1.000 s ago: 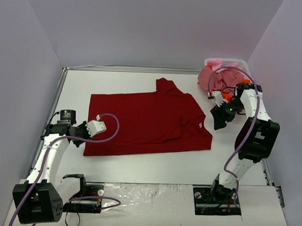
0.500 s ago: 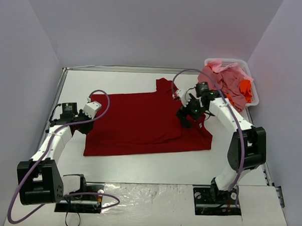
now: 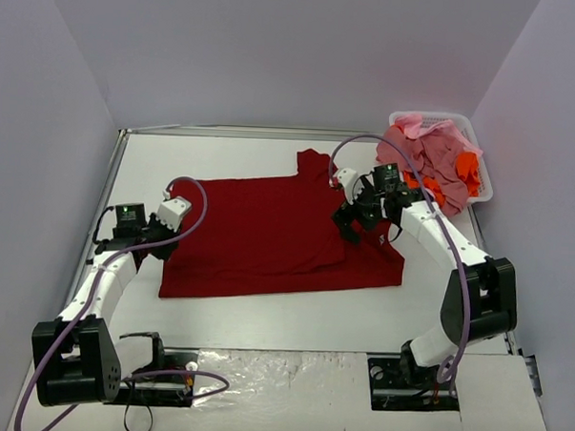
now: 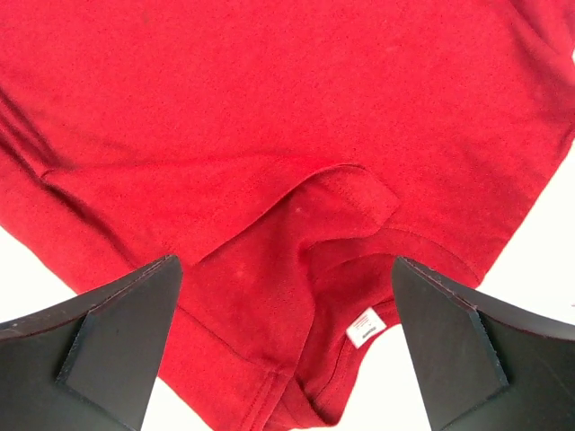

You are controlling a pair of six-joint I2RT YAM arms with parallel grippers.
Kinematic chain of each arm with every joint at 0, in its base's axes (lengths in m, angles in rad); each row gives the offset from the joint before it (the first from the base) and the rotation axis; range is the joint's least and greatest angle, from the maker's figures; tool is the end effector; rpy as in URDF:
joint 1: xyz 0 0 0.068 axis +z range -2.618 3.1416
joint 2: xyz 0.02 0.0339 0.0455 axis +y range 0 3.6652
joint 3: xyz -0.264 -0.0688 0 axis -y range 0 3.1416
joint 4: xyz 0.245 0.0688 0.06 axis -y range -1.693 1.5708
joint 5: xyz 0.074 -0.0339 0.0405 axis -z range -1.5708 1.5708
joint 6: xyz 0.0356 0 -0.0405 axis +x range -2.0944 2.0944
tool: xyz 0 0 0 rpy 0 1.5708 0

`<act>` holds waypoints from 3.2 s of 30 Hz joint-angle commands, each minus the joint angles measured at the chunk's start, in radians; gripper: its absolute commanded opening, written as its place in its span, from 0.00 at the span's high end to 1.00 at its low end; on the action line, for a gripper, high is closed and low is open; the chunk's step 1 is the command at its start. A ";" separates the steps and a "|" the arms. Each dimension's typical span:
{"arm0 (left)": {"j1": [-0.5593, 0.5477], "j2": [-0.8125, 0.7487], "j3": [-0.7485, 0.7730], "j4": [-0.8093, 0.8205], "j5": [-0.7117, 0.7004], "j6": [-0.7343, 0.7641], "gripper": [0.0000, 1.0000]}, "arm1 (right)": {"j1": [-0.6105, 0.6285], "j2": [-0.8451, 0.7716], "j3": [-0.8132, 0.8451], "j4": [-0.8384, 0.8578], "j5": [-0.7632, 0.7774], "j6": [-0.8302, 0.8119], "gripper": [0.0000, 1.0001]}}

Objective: Fold and stack the t-shirts
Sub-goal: Fold the flattened tshirt in 1/3 of the way

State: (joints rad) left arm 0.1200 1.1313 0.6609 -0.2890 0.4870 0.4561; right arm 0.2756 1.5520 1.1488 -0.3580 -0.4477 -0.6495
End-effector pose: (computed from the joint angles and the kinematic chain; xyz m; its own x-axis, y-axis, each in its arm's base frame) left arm 0.2301 0.0110 0.2222 -0.5118 0.3303 -0.7930 0.5086 0.8605 0.0302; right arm 0.3237 0.1076 0.2633 -0.1979 -0.6225 -0.7572 -0.8370 0.5094 -0.2001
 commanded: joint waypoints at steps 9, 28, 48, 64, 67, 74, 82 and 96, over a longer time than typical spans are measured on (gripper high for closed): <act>0.009 0.005 0.020 0.019 0.028 -0.010 0.88 | -0.021 -0.136 -0.285 0.272 0.018 -0.036 0.00; 0.012 0.001 0.016 0.030 0.015 -0.022 0.87 | 0.128 -0.541 -0.462 0.134 0.014 -0.168 0.00; 0.020 0.022 0.029 0.024 0.022 -0.022 0.87 | 0.155 -0.337 -0.362 0.054 -0.117 0.022 0.06; 0.020 0.059 0.048 0.007 0.041 -0.014 0.87 | 0.008 -0.385 -0.423 0.106 -0.148 0.013 0.00; 0.020 0.087 0.065 -0.013 0.055 -0.005 0.87 | -0.010 -0.400 -0.429 0.106 -0.155 0.008 0.00; 0.020 0.064 0.051 -0.004 0.062 -0.005 0.87 | -0.029 -0.406 -0.431 0.106 -0.169 0.005 0.00; 0.020 0.061 0.051 -0.002 0.061 -0.005 0.87 | -0.041 -0.412 -0.432 0.106 -0.172 0.002 0.00; 0.020 0.059 0.048 0.001 0.062 -0.008 0.87 | -0.032 -0.210 -0.271 -0.047 -0.180 -0.042 0.58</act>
State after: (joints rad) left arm 0.1318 1.2190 0.6796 -0.2893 0.5243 0.4412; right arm 0.2413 1.2858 0.8215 -0.3302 -0.6079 -0.6727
